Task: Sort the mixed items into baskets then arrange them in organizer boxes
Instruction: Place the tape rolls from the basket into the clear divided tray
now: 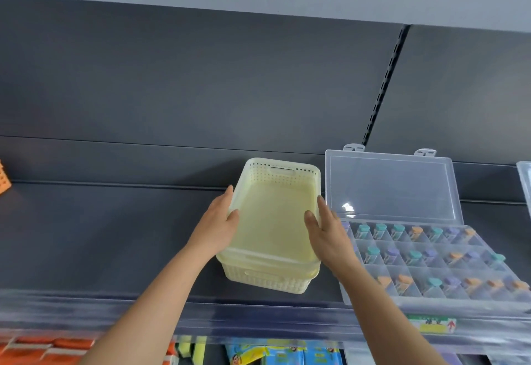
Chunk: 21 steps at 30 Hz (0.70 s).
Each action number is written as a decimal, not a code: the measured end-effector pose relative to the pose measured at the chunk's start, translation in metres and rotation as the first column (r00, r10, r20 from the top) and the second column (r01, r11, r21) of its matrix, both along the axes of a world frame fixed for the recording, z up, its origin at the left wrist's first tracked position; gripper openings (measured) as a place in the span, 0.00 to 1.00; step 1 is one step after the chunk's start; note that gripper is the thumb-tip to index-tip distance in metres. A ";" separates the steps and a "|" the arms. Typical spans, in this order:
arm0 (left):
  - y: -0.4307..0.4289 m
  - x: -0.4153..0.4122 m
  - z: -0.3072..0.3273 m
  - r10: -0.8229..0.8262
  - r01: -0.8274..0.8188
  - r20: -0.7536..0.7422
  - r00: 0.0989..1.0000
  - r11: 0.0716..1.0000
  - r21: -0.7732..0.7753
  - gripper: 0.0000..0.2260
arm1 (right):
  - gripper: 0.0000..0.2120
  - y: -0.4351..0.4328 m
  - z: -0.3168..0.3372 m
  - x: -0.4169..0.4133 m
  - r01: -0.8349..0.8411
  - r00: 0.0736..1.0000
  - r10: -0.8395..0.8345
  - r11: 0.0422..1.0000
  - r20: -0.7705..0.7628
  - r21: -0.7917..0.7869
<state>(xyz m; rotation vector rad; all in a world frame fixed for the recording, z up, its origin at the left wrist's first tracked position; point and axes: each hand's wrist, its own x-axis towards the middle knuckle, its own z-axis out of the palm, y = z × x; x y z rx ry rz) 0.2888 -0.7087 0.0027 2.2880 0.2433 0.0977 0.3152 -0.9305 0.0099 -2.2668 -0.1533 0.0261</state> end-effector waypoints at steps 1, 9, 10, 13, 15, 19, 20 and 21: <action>-0.001 0.000 0.000 -0.010 0.009 -0.022 1.000 0.999 -0.039 0.25 | 0.27 0.002 -0.002 -0.003 -0.030 0.999 0.030 0.999 -0.016 0.017; -0.004 -0.009 0.001 0.067 -0.067 -0.006 0.998 0.996 -0.061 0.23 | 0.24 0.008 -0.008 -0.006 -0.028 1.000 0.027 0.996 0.002 0.087; -0.002 -0.012 0.002 0.088 -0.087 0.009 0.996 0.995 -0.055 0.23 | 0.24 0.011 -0.008 -0.007 -0.038 0.999 0.037 0.994 0.013 0.100; 0.012 -0.024 0.011 0.154 -0.152 0.055 0.987 0.988 -0.032 0.23 | 0.23 0.028 -0.003 -0.010 -0.079 0.996 0.074 0.989 0.040 0.129; 0.026 -0.035 0.017 0.197 -0.195 0.070 0.978 0.980 -0.034 0.23 | 0.22 0.045 0.003 -0.012 -0.107 0.994 0.101 0.985 0.051 0.134; 0.067 -0.064 0.021 0.281 -0.278 0.076 0.957 0.960 -0.043 0.23 | 0.22 0.092 0.013 -0.020 -0.193 0.981 0.189 0.972 0.048 0.134; 0.080 -0.072 0.022 0.303 -0.300 0.074 0.950 0.953 -0.046 0.23 | 0.22 0.106 0.014 -0.023 -0.217 0.976 0.213 0.967 0.043 0.134; 0.095 -0.080 0.022 0.324 -0.321 0.071 0.943 0.946 -0.050 0.23 | 0.22 0.122 0.016 -0.026 -0.242 0.970 0.239 0.961 0.039 0.135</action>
